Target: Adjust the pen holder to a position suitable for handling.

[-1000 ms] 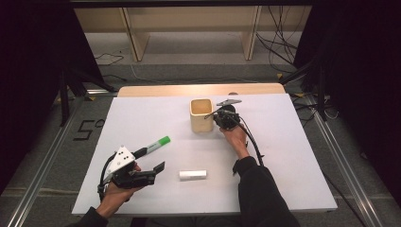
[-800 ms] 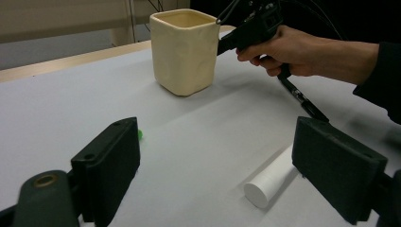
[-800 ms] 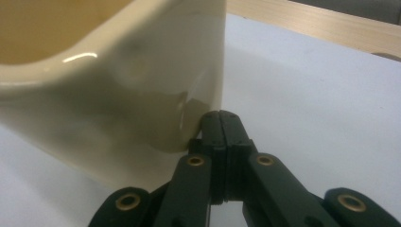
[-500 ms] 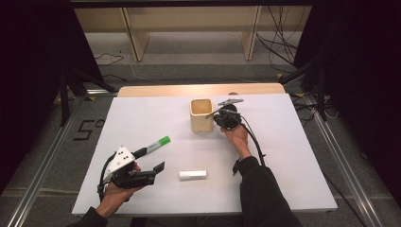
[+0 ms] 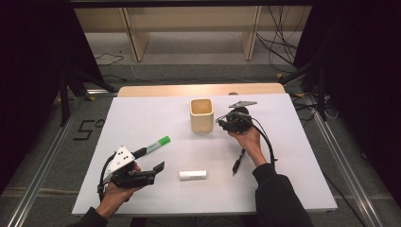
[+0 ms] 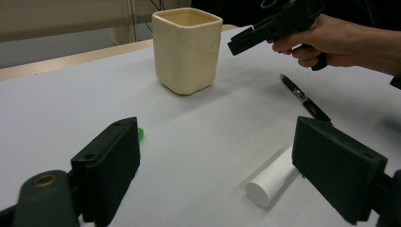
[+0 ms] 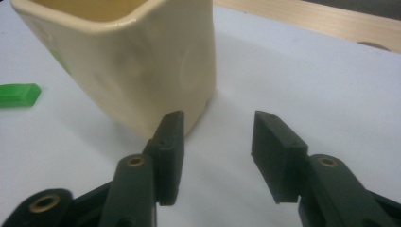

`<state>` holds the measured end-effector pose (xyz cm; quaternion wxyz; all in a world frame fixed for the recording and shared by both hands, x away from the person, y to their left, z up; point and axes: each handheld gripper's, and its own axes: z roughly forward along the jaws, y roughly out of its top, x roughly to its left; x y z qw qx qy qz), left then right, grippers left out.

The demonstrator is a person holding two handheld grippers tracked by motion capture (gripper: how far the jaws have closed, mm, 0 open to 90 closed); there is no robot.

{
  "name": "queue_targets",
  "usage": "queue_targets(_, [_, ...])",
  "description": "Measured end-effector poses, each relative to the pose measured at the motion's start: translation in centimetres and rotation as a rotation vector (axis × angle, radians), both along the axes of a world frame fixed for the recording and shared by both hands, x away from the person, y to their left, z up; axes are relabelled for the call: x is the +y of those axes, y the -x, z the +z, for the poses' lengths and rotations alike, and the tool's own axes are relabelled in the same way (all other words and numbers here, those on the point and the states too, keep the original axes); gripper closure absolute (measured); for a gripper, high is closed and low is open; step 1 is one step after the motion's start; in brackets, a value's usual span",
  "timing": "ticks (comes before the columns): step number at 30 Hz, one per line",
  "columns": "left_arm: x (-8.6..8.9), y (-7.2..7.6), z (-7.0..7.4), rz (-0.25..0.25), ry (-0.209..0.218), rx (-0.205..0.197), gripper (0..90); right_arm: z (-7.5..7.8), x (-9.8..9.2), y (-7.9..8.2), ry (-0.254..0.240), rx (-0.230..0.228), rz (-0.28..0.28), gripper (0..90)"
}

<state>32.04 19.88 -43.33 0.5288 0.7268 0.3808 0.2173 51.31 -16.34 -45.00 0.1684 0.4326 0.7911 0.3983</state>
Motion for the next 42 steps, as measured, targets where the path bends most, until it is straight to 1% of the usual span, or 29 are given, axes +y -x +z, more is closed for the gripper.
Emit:
queue_targets(1, [0.0, 0.0, 0.0, 0.002, 0.003, 0.001, 15.4, 0.0, -0.2, 0.2, -0.005, -0.002, -0.006, 51.3])
queue_targets(4, [0.0, 0.0, 0.0, 0.001, 0.002, 0.001, 15.4, -0.1, -0.6, 0.8, -0.034, 0.000, 0.000, 48.2])
queue_targets(6, [0.0, 0.0, 0.0, 0.003, 0.004, 0.002, 15.4, 0.0, -0.9, 1.1, -0.047, 0.002, 0.001, 44.0])
queue_targets(7, [0.0, 0.0, 0.0, 0.004, 0.004, 0.003, 15.4, 0.1, -1.1, 1.6, -0.057, -0.001, 0.005, 41.5])
queue_targets(10, [0.1, -0.1, 0.0, 0.007, 0.010, 0.003, 15.4, 0.3, -1.2, 2.0, -0.072, -0.007, 0.014, 39.9])
queue_targets(12, [0.1, -0.1, 0.0, 0.006, 0.007, 0.002, 15.4, 0.7, -1.3, 2.4, -0.072, -0.003, 0.033, 38.3])
queue_targets(14, [0.1, -0.1, 0.0, 0.006, 0.008, 0.004, 15.4, 1.2, -1.3, 2.8, -0.100, -0.009, 0.045, 37.9])
queue_targets(17, [0.1, -0.2, 0.1, 0.010, 0.013, 0.006, 15.4, 1.9, -1.1, 3.3, -0.121, -0.019, 0.069, 36.8])
queue_targets(21, [0.0, -0.2, 0.1, 0.007, 0.013, 0.006, 15.4, 2.2, -0.8, 3.9, -0.116, -0.021, 0.096, 34.9])
queue_targets(29, [0.0, -0.3, 0.1, 0.009, 0.016, 0.009, 15.4, 2.5, 0.0, 4.6, -0.107, -0.016, 0.123, 31.5])
queue_targets(33, [0.0, -0.4, 0.0, 0.011, 0.016, 0.012, 15.4, 2.8, 0.5, 5.0, -0.087, -0.026, 0.142, 30.1])
queue_targets(42, [0.0, -0.4, 0.1, 0.009, 0.020, 0.012, 15.4, 3.1, 1.6, 5.9, -0.067, -0.014, 0.178, 27.3])
